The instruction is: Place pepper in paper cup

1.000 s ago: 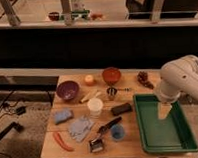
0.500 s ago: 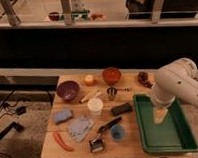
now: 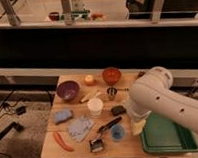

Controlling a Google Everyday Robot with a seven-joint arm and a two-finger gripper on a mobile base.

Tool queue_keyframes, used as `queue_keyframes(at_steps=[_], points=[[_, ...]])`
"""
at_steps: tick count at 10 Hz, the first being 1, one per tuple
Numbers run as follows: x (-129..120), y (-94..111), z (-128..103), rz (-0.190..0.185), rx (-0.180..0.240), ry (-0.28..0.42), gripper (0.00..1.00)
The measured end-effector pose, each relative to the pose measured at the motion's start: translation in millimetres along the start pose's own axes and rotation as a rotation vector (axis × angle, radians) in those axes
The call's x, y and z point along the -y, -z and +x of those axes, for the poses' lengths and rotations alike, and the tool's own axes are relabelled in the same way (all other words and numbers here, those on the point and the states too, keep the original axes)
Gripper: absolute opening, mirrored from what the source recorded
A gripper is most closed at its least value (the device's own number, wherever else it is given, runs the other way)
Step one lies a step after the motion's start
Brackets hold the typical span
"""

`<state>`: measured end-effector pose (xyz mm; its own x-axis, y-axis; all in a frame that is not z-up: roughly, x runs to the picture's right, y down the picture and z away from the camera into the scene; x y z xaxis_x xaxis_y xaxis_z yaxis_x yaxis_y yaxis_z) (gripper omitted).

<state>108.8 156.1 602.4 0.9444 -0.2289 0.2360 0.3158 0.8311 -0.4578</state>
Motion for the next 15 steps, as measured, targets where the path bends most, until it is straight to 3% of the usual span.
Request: queue_keyframes(at_steps=[3,4,9,11,14,15], points=[[-10,2,-74,0.008,0.075,0.196,0.8],[-12,2,-82,0.007,0.082,0.221,0.8],[-13,2,-82,0.005,0.084,0.216,0.8],[-13,-6,-95,-0.015,0.101,0.197,0.8],[-2,-20,-133,-0.027,0.131,0.206,0.8],[19,-39,-196,-0.034,0.159,0.238,0.8]])
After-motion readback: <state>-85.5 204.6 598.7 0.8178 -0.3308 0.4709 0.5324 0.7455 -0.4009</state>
